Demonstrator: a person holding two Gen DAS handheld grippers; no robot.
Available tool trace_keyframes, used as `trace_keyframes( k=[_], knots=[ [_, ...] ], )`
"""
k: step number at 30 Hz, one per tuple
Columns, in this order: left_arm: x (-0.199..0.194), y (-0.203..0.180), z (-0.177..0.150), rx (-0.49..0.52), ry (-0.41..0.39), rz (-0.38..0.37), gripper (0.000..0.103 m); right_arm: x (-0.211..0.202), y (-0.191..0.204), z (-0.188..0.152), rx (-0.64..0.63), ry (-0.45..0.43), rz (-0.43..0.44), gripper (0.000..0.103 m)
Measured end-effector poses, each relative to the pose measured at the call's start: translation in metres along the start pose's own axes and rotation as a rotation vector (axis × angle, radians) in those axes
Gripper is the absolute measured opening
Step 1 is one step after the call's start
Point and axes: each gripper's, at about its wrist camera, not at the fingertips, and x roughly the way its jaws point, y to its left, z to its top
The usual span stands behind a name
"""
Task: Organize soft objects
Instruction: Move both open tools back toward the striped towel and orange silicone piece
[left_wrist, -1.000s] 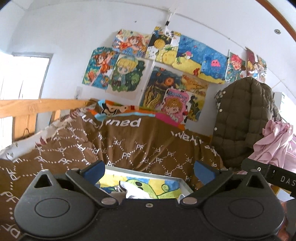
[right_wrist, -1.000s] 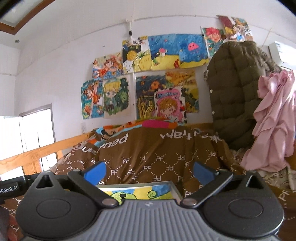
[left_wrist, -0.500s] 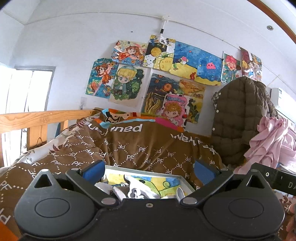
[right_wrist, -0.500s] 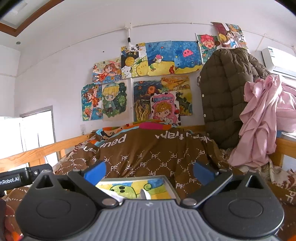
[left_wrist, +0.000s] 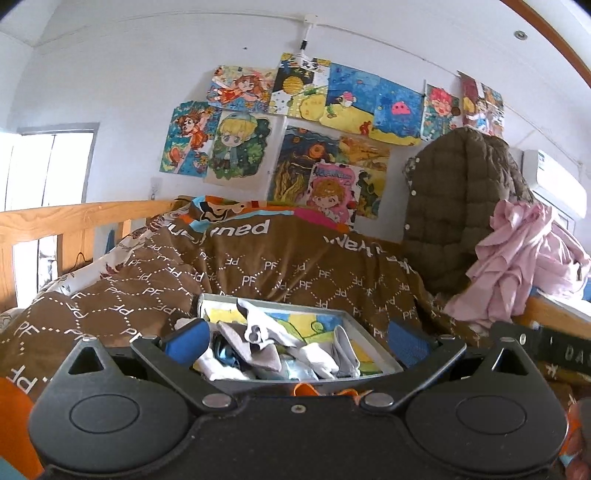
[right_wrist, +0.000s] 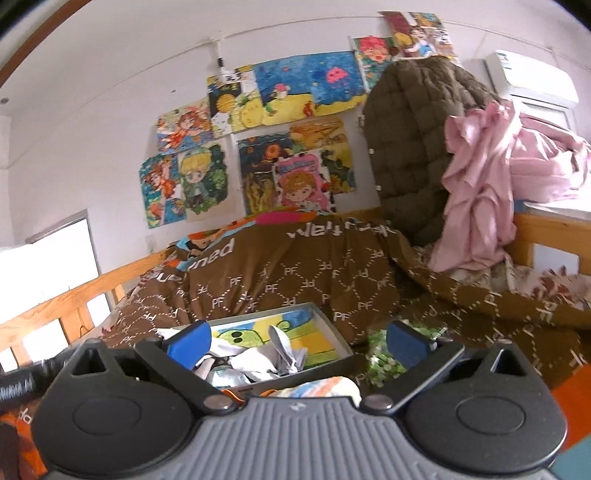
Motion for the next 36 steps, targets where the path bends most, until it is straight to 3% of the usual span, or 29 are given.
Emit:
trace_keyframes(
  k=[6, 13, 18, 23, 30, 36],
  knots=[
    [-0.002, 0.002, -0.015, 0.014, 0.083, -0.022, 0.102, 0.002, -0.012, -0.004, 0.058, 0.05, -0.048, 0.103],
    [0.016, -0.002, -0.037, 0.062, 0.193, -0.07, 0.102, 0.036, -0.03, -0.016, 0.151, 0.247, -0.118, 0.103],
    [0.03, -0.009, -0.055, 0.099, 0.292, -0.138, 0.102, 0.052, -0.029, -0.028, 0.143, 0.354, -0.141, 0.103],
    [0.041, -0.013, -0.069, 0.151, 0.359, -0.152, 0.102, 0.063, -0.021, -0.035, 0.091, 0.419, -0.157, 0.103],
    [0.049, -0.008, -0.069, 0.125, 0.396, -0.128, 0.102, 0.069, -0.011, -0.038, 0.042, 0.455, -0.143, 0.103],
    [0.055, 0.0, -0.065, 0.087, 0.374, -0.086, 0.102, 0.072, -0.005, -0.038, 0.006, 0.46, -0.121, 0.103]
  ],
)
